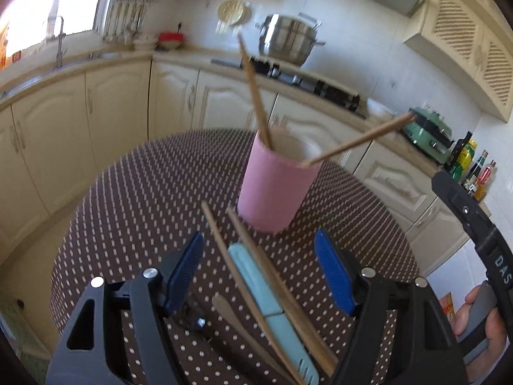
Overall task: Organize utensils
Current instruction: 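Lower both open tools to the loose chopsticks beside the pink cup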
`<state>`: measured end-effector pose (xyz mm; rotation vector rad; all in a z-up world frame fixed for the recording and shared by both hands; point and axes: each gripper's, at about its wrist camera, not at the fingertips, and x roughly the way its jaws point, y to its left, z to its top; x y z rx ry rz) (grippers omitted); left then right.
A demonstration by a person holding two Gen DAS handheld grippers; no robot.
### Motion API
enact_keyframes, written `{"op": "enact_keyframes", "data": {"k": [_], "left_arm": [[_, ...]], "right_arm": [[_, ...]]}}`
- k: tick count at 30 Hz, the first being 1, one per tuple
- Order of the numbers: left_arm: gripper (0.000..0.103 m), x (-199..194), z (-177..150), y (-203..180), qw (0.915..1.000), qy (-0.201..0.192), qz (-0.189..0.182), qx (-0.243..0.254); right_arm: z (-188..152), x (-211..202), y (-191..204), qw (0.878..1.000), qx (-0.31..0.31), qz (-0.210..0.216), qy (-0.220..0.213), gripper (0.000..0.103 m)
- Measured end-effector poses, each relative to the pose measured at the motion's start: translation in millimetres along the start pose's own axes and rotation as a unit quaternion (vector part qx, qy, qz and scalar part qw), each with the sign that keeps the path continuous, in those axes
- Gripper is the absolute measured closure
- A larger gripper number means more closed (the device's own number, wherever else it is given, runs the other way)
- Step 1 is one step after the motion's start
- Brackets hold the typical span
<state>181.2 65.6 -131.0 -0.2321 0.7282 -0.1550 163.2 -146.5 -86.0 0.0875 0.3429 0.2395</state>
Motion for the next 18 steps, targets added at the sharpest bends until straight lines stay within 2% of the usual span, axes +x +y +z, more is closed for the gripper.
{"op": "enact_keyframes", "data": {"k": [2, 4, 9, 16, 18], "left_arm": [[0.033, 11, -6, 5, 0.9997, 0.024, 0.008, -0.006], [0.047, 23, -13, 7, 0.9988, 0.047, 0.010, -0.004], [0.064, 45, -25, 11, 0.9958, 0.091, 0.007, -0.009], [0.068, 62, -33, 12, 0.9920, 0.125, 0.008, -0.015], [0.071, 65, -35, 12, 0.9920, 0.125, 0.009, -0.013]], "right_arm": [[-10, 7, 1, 1.000, -0.005, 0.004, 0.025, 0.047], [-20, 15, 2, 0.998, -0.010, 0.010, 0.058, 0.047], [-39, 31, 3, 0.993, -0.018, 0.019, 0.114, 0.047], [-54, 42, 2, 0.986, -0.016, 0.030, 0.161, 0.047], [-56, 46, 3, 0.984, -0.018, 0.035, 0.174, 0.047]]}}
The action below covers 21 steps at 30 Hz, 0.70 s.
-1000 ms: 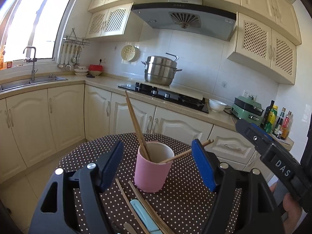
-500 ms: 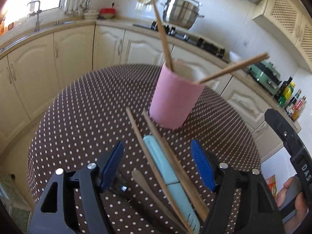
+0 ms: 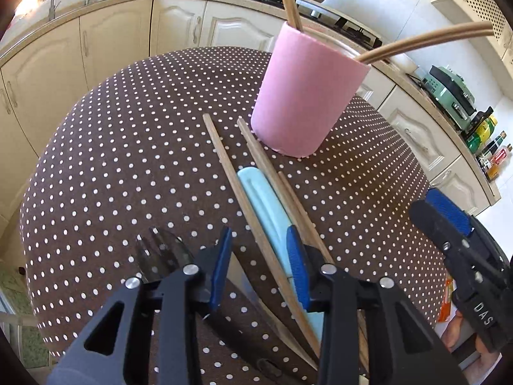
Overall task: Organize utensils
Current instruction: 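Lower both open tools to the loose chopsticks beside the pink cup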
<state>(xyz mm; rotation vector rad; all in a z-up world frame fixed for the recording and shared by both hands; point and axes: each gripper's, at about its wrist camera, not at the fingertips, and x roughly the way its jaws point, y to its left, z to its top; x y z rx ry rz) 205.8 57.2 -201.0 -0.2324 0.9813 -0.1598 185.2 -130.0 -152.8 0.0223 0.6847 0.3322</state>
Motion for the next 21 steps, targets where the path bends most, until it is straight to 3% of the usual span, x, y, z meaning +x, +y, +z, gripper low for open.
{"op": "enact_keyframes", "data": {"k": [1, 3, 10, 21], "left_arm": [[0.082, 1, -2, 0, 1.0000, 0.001, 0.003, -0.001], [0.093, 2, -3, 4, 0.9999, 0.003, -0.011, -0.012], [0.095, -6, -12, 12, 0.9997, 0.002, -0.004, -0.022], [0.095, -12, -16, 13, 0.9999, 0.006, 0.002, -0.011]], "right_arm": [[-1, 3, 1, 1.000, -0.002, 0.004, 0.011, 0.047], [-2, 10, 2, 0.999, -0.006, 0.012, 0.030, 0.047], [-11, 31, 19, 0.993, -0.043, 0.036, 0.103, 0.047], [-17, 50, 36, 0.986, -0.072, 0.028, 0.147, 0.048]]}}
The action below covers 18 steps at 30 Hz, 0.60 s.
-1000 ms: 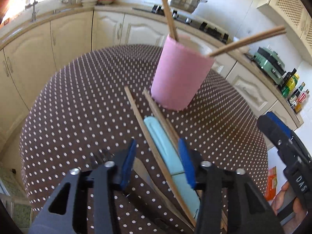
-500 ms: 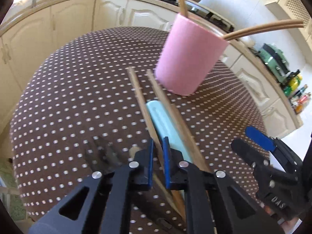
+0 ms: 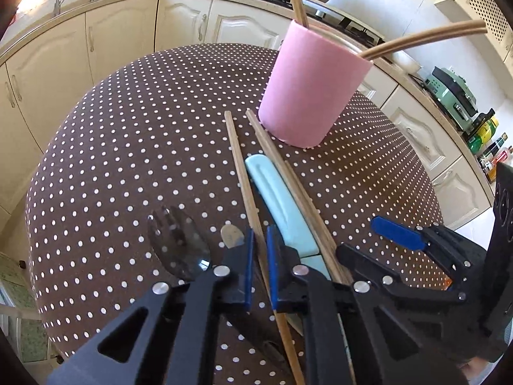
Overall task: Organize utensils
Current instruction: 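Lower both open tools to the loose chopsticks beside the pink cup, then close the right tool on a wooden chopstick while the left tool grasps another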
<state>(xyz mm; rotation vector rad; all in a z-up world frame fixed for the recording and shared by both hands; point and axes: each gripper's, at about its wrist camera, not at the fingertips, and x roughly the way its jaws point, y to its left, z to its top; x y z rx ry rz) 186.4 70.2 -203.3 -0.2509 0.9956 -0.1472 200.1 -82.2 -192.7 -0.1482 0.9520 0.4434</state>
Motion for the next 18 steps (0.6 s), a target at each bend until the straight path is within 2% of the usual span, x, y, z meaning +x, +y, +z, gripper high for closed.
{"op": "enact_keyframes", "data": {"k": [12, 15, 17, 18], "left_arm": [[0.093, 11, 19, -6, 0.9997, 0.014, 0.017, 0.007], [0.093, 13, 21, -6, 0.9997, 0.018, 0.015, 0.003], [0.093, 14, 24, -5, 0.9997, 0.021, 0.014, 0.001], [0.092, 16, 26, -4, 0.9996, 0.025, 0.012, -0.002]], "right_arm": [[18, 15, 12, 0.999, -0.019, -0.016, 0.043, 0.052], [21, 21, 21, 0.997, -0.044, -0.035, 0.056, 0.059], [21, 22, 20, 0.997, -0.039, -0.031, 0.051, 0.075], [22, 23, 18, 0.997, -0.037, -0.035, 0.050, 0.077]]}}
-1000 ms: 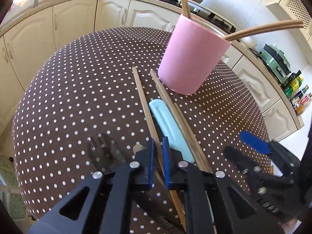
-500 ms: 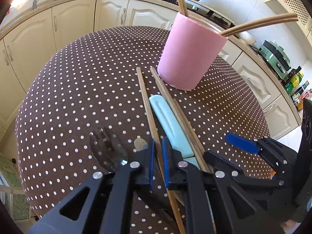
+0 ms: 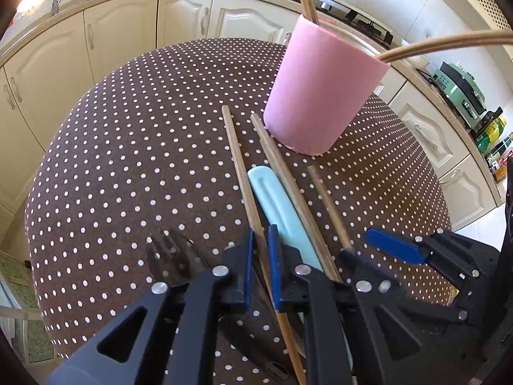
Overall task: Organize utensils
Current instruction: 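Close the right tool on a wooden chopstick while the left tool grasps another, then lift both held chopsticks upright above the pink cup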
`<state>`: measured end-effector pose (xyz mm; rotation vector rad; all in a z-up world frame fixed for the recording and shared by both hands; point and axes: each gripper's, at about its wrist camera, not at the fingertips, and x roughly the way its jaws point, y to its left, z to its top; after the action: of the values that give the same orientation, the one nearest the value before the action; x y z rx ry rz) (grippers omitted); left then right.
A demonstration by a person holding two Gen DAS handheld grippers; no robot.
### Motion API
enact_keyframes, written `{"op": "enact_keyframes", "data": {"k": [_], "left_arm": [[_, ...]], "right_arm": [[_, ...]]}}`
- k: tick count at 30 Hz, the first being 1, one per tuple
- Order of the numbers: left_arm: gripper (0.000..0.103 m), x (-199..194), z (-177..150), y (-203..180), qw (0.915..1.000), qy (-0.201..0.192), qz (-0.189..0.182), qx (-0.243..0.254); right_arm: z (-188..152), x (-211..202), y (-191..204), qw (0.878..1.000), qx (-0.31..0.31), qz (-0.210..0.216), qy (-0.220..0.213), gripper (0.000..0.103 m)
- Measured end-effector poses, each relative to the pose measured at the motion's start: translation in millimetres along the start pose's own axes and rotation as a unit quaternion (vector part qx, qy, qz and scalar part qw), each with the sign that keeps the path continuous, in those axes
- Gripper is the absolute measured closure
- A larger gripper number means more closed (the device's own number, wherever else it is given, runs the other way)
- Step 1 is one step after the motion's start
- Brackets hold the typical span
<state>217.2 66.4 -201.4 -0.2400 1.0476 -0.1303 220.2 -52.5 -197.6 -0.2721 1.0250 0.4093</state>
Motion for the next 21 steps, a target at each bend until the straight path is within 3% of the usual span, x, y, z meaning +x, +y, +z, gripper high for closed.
{"op": "enact_keyframes", "data": {"k": [2, 8, 14, 21], "left_arm": [[0.092, 3, 4, 1, 1.0000, 0.008, -0.002, -0.005], [0.094, 8, 17, 0, 0.9999, 0.014, 0.004, 0.002], [0.097, -10, 12, -4, 0.9982, -0.060, 0.003, 0.001], [0.097, -45, 5, -9, 0.9838, -0.178, -0.014, -0.004]], "right_arm": [[0, 1, -3, 1.000, 0.004, 0.006, 0.000, 0.089], [-3, -2, -18, 0.999, 0.021, 0.027, -0.011, 0.096], [-12, -18, -42, 0.996, 0.050, 0.045, -0.066, 0.097], [-16, -60, -69, 0.981, 0.084, 0.048, -0.169, 0.097]]}}
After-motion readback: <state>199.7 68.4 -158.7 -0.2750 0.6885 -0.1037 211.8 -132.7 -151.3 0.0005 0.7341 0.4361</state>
